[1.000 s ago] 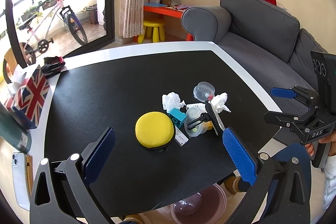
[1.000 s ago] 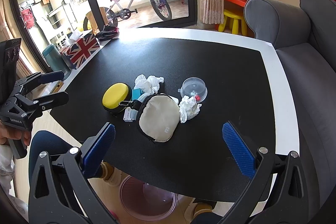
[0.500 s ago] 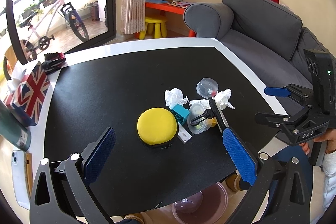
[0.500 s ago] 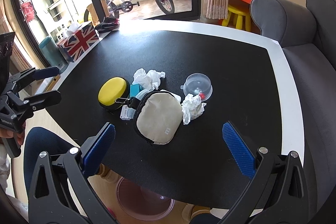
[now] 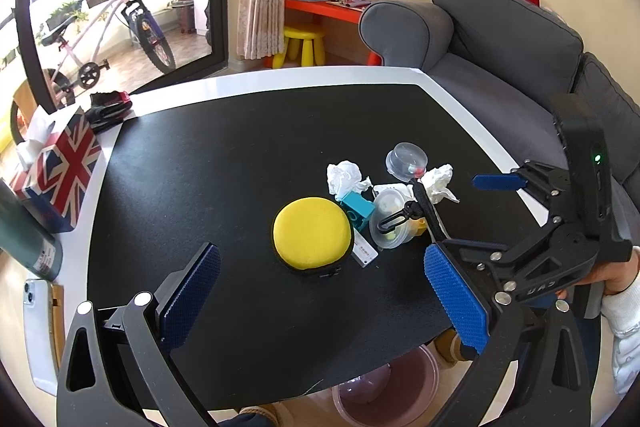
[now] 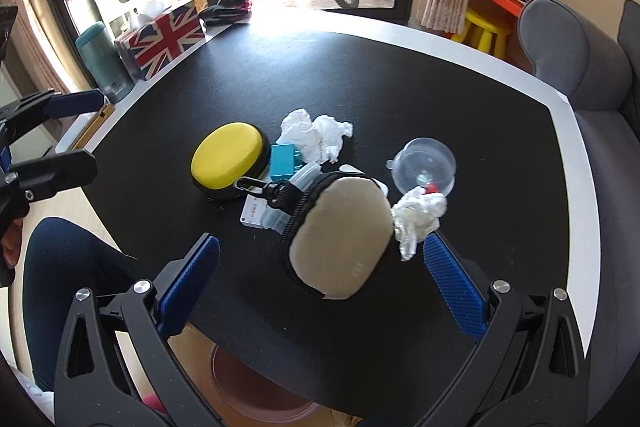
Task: Collect trash
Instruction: 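Lower the right gripper onto the beige ear cup and close it, then grasp the yellow ear cup with the left gripper while the right gripper holds the beige cup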
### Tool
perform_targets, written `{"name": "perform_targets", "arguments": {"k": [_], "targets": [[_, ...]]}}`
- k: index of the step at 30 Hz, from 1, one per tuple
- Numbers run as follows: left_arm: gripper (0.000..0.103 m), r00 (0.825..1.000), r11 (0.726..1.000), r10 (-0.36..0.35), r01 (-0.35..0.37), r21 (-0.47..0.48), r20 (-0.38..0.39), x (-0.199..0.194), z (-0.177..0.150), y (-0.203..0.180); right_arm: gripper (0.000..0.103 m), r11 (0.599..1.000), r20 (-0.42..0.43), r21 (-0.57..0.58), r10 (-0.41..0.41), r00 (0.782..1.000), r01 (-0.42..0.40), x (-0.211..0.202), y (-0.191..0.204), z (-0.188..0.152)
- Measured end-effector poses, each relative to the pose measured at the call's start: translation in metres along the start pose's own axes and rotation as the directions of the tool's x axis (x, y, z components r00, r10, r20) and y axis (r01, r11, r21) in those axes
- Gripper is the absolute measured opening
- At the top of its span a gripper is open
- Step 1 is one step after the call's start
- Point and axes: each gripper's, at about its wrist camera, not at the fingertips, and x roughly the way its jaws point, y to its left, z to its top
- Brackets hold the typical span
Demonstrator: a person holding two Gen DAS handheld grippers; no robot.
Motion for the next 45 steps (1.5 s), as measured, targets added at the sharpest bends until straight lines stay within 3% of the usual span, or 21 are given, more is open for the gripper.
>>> {"name": "perform_targets", "arguments": {"k": [2,5,7,14,19,27,33,45], "targets": [[0.098,1.000,1.000,-0.001,0.000,-0.003,-0.001,0.001,-0.001,0.001,0.071,1.000,-0.023,-0.006,0.007,1.000,-0.007,0.008,0.002,0.001],[0.098,1.000,1.000,-0.002,0.002,-0.007,-0.004,0.002,-0.002,0.003,0.061,1.000,-0.060,-0.013,0.006,0.998,-0.006,0.020,0.005,-0.001],[0.098,1.000,1.000,-0.003,0.003,-0.009,-0.005,0.002,-0.003,0.003,0.038,1.000,-0.074,-0.016,-0.004,0.997,0.003,0.024,0.006,-0.004],[0.098,1.000,1.000,-0.006,0.006,-0.013,-0.007,0.003,-0.004,0.004,0.018,1.000,-0.037,-0.001,-0.012,0.999,0.012,0.013,0.000,-0.006],[0.098,1.000,1.000,-0.006,0.006,-0.011,-0.004,0.006,-0.002,0.003,0.012,0.999,0.001,0.018,-0.026,1.000,0.026,0.001,-0.008,-0.004],[0.098,0.999,0.999,-0.031,0.030,-0.028,-0.024,0.016,0.003,0.004,0.011,0.998,0.066,0.063,-0.015,0.998,0.011,-0.027,-0.019,0.000],[0.098,0.997,1.000,0.004,-0.004,0.006,-0.075,0.035,0.006,0.001,0.011,0.996,0.102,0.089,-0.001,0.995,-0.008,-0.045,-0.026,0.003],[0.098,0.981,0.999,-0.031,0.025,-0.035,-0.194,0.088,0.014,0.011,0.011,0.994,0.107,0.106,0.009,0.994,-0.020,-0.051,-0.032,0.000]]}}
